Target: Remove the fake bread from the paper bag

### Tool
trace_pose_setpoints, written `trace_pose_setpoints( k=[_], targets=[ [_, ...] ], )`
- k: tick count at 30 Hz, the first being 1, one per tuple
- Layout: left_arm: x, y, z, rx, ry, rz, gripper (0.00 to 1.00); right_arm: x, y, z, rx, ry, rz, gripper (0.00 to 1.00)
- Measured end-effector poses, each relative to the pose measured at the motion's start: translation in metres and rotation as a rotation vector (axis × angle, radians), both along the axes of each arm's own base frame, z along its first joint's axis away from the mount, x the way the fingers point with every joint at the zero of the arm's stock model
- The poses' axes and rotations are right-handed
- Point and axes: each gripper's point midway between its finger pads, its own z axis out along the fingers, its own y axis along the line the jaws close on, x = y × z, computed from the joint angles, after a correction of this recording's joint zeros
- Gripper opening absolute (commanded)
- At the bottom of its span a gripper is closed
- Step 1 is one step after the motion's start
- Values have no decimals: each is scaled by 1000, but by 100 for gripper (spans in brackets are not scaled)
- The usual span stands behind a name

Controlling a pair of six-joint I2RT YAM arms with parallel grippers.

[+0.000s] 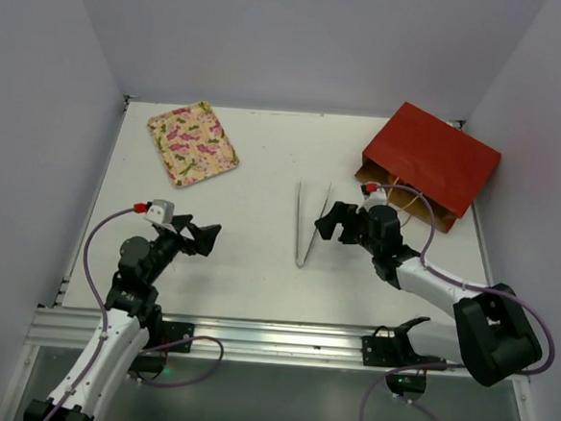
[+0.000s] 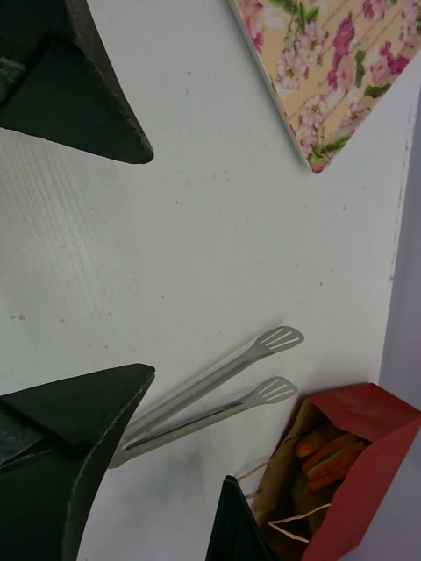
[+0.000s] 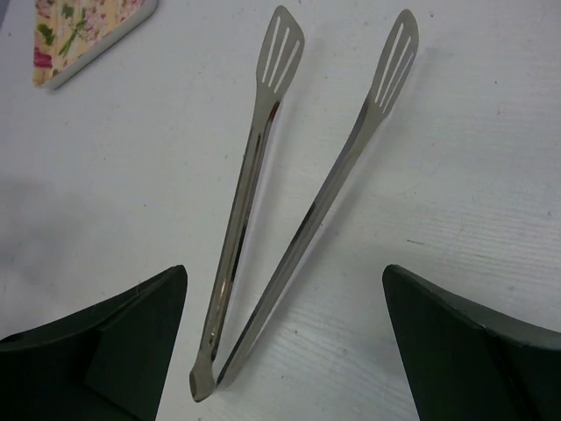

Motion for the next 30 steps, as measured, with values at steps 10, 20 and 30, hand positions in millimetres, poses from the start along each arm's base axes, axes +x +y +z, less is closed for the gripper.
trace_pose_setpoints(
  k=[10, 20, 30],
  targets=[
    [3, 7, 0, -10, 4, 51, 100, -4, 3, 21, 46, -74, 22, 99],
    [4, 4, -18, -7, 91, 34, 100, -13, -7, 43, 56, -160, 4, 99],
    [4, 4, -10, -22, 62, 42, 100, -17, -26, 66, 57, -262, -71, 99]
  ],
)
